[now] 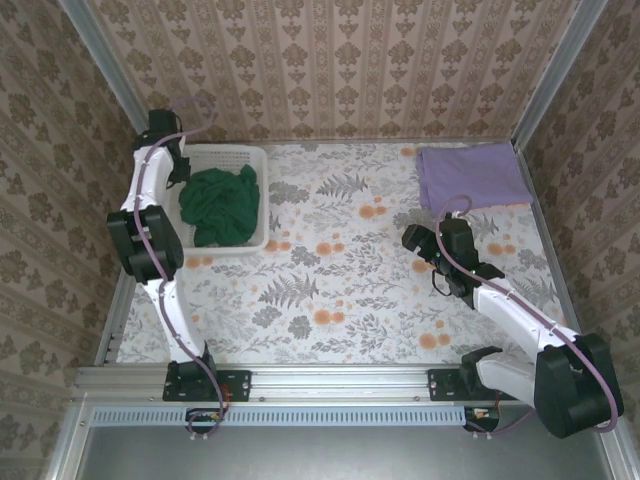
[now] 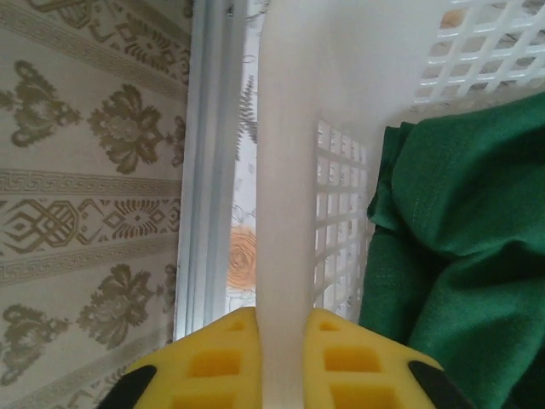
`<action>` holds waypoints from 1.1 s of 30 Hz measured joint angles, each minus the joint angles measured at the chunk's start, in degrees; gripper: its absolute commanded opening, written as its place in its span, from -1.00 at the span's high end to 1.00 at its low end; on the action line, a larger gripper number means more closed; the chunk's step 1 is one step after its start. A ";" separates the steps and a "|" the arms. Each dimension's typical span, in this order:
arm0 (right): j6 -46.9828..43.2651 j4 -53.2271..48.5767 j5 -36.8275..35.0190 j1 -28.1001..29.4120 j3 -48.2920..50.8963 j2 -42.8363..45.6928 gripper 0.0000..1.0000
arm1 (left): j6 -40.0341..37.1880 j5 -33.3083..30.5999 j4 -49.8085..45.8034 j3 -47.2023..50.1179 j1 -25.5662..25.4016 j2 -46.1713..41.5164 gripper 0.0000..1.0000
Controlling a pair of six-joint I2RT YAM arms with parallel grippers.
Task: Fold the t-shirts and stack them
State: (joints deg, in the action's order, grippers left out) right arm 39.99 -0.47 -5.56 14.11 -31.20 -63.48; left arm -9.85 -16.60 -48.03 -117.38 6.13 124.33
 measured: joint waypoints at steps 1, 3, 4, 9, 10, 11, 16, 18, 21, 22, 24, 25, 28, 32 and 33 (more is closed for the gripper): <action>0.11 0.00 0.02 0.00 0.00 0.00 -0.88 | 0.37 -0.17 -0.35 -1.60 0.48 1.20 0.02; 0.33 0.00 0.02 0.00 0.00 -0.15 -0.88 | 1.29 -0.92 -1.51 -5.38 1.20 3.43 -0.43; 0.33 0.00 0.02 0.00 -0.04 -0.37 -0.88 | 1.97 -1.14 -2.34 -7.48 1.51 4.33 -0.59; 0.35 0.00 0.20 0.00 -0.15 -1.09 -0.88 | 5.64 -1.60 -5.99 -14.84 1.09 4.57 -0.92; 0.35 0.00 0.22 0.02 -0.20 -1.09 -0.88 | 6.27 -1.11 -6.40 -15.61 0.35 3.91 -0.94; 0.35 0.00 0.22 0.04 -0.22 -1.09 -0.88 | 6.95 -0.48 -7.04 -16.04 -0.55 3.17 -0.95; 0.35 0.00 0.26 0.04 -0.26 -1.09 -0.89 | 12.31 2.27 -9.18 -14.23 -7.15 -2.67 -0.97; 0.35 0.00 0.42 0.04 -0.26 -1.09 -0.88 | 14.80 3.54 -7.41 -7.43 -10.03 -7.50 -0.98; 0.33 0.00 0.55 0.04 -0.26 -1.09 -0.88 | 18.03 5.99 -5.97 2.29 -12.22 -12.50 -0.97; 0.35 0.00 0.68 0.04 -0.26 -1.09 -0.89 | 18.80 6.54 -5.73 4.09 -12.22 -12.76 -0.98; 0.35 0.02 0.94 0.13 -0.26 -1.09 -0.88 | 20.44 7.87 -5.07 7.78 -11.23 -12.04 -1.00; 0.33 0.00 1.07 0.24 -0.26 -1.09 -0.89 | 21.07 8.52 -5.05 9.16 -10.51 -11.19 -1.00; 0.33 0.00 1.33 0.61 -0.26 -1.09 -0.89 | 22.51 9.99 -4.72 11.32 -8.33 -7.34 -0.96; 0.31 0.00 1.36 0.81 -0.35 -1.09 -0.89 | 24.28 11.56 -3.96 11.21 -6.86 -1.57 -0.67; 0.31 0.02 1.36 0.79 -0.39 -1.09 -0.89 | 24.90 12.15 -3.30 11.39 -6.84 -0.33 -0.55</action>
State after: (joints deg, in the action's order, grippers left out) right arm 40.29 -0.45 -4.21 14.90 -31.59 -64.58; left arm 15.05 -4.45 -51.33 -106.00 -0.71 124.01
